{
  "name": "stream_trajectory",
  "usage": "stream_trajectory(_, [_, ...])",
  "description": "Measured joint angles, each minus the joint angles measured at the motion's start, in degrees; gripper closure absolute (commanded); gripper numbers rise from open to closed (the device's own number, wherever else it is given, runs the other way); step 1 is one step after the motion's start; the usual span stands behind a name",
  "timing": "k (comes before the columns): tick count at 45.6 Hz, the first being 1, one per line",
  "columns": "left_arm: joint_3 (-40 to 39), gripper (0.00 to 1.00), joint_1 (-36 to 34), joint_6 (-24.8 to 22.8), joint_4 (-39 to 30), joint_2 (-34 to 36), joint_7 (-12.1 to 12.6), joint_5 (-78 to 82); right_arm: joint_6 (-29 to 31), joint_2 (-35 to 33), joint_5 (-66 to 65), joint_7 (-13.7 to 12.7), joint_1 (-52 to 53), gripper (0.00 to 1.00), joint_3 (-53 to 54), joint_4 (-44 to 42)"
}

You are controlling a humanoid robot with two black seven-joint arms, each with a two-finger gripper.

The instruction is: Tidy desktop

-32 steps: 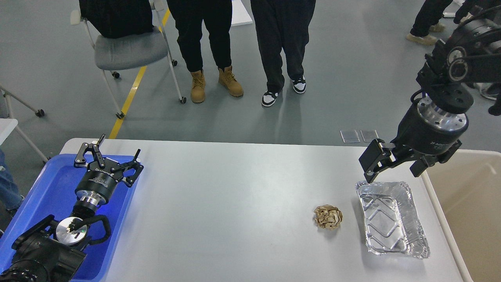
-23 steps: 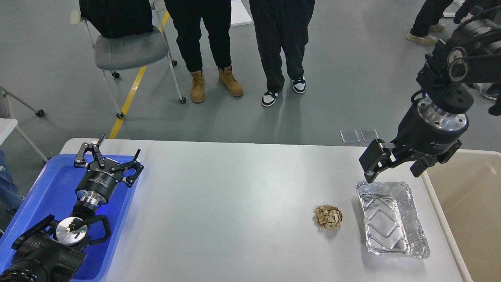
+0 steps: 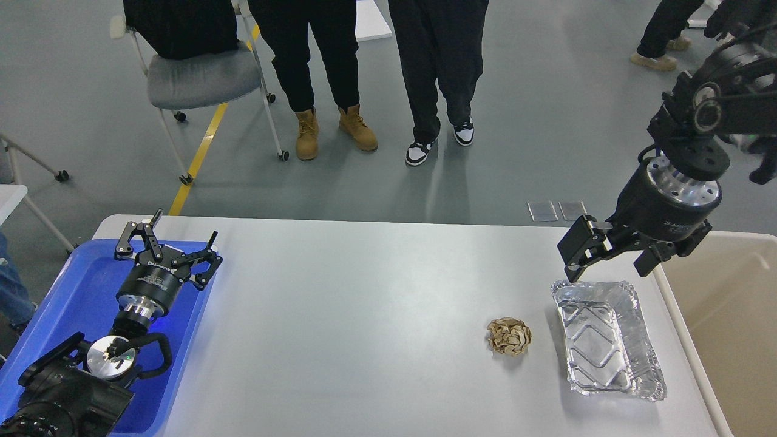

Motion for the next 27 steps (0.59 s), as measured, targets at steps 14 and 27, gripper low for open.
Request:
stream_trajectory(14, [0.0,0.0,-0.01,0.0,-0.01,0.0,0.0,-0.01,-0.01,-2.83,-3.5,0.05,-9.12,0.0,3.57,-6.77])
stream_trajectory(27, [0.0,0.0,0.0,0.0,0.0,0.0,-0.01,-0.01,-2.25,-8.0,-12.34,0.02,-19.47,0.0,11.13,-11.98])
